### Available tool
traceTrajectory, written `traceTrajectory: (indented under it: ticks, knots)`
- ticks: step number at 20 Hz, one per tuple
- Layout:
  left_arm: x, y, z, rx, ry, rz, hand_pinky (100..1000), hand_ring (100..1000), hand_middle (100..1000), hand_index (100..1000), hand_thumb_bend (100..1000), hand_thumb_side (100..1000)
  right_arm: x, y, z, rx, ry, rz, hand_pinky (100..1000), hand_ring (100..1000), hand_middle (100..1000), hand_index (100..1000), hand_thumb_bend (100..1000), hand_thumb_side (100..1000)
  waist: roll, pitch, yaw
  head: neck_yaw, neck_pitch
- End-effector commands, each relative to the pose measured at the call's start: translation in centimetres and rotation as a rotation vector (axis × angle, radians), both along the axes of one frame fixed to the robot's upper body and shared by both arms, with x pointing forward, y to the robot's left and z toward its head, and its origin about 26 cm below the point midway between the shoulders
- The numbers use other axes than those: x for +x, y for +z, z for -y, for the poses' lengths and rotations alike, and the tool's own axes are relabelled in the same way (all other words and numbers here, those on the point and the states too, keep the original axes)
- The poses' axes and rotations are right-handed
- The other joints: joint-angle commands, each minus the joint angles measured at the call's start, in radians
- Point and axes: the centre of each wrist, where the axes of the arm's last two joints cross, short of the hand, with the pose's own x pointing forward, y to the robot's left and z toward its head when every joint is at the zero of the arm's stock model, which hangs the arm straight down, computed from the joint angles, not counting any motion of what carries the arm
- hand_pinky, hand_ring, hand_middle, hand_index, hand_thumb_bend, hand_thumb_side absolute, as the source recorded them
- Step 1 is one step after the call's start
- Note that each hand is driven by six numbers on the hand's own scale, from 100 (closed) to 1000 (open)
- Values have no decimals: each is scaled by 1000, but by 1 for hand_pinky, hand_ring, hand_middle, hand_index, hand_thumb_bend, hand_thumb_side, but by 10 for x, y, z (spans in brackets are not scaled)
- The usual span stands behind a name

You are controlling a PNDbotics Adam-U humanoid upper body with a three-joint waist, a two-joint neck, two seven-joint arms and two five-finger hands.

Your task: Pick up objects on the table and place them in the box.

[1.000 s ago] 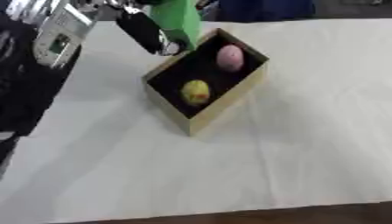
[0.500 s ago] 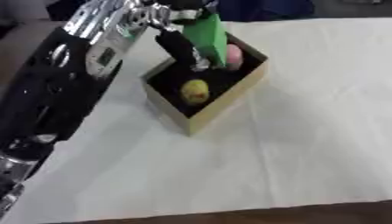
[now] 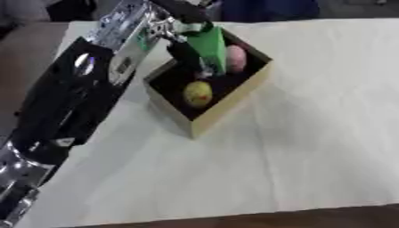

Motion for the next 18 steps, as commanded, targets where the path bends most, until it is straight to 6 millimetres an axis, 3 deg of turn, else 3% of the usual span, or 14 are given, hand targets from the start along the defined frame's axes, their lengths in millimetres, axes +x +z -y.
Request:
traceTrajectory:
  ticks: [1, 8, 11, 17, 18]
  knots:
    - [-1, 6, 1, 12, 1, 31, 877, 855, 807, 920, 312, 668, -5, 10, 2, -5, -2, 33, 960, 778, 721, 823, 100, 654, -4, -19, -4, 2, -11]
    - [2, 1, -2, 45, 29, 55, 892, 888, 846, 960, 659, 721, -4, 9, 2, -1, -3, 28, 959, 777, 719, 821, 100, 653, -5, -21, -7, 2, -19]
    - [3, 1, -4, 55, 57, 68, 897, 897, 857, 971, 805, 791, -4, 9, 2, 2, -2, 28, 958, 777, 719, 820, 100, 650, -5, -23, -8, 2, -17]
    - [-2, 5, -7, 41, 74, 143, 892, 895, 855, 967, 758, 804, -4, 8, 2, 5, -3, 24, 957, 777, 719, 819, 100, 649, -7, -28, -3, -1, -9]
    - [-4, 6, -7, 31, 68, 153, 889, 892, 851, 963, 716, 812, -4, 8, 2, 7, -3, 25, 957, 777, 719, 819, 100, 648, -8, -28, -2, -1, -8]
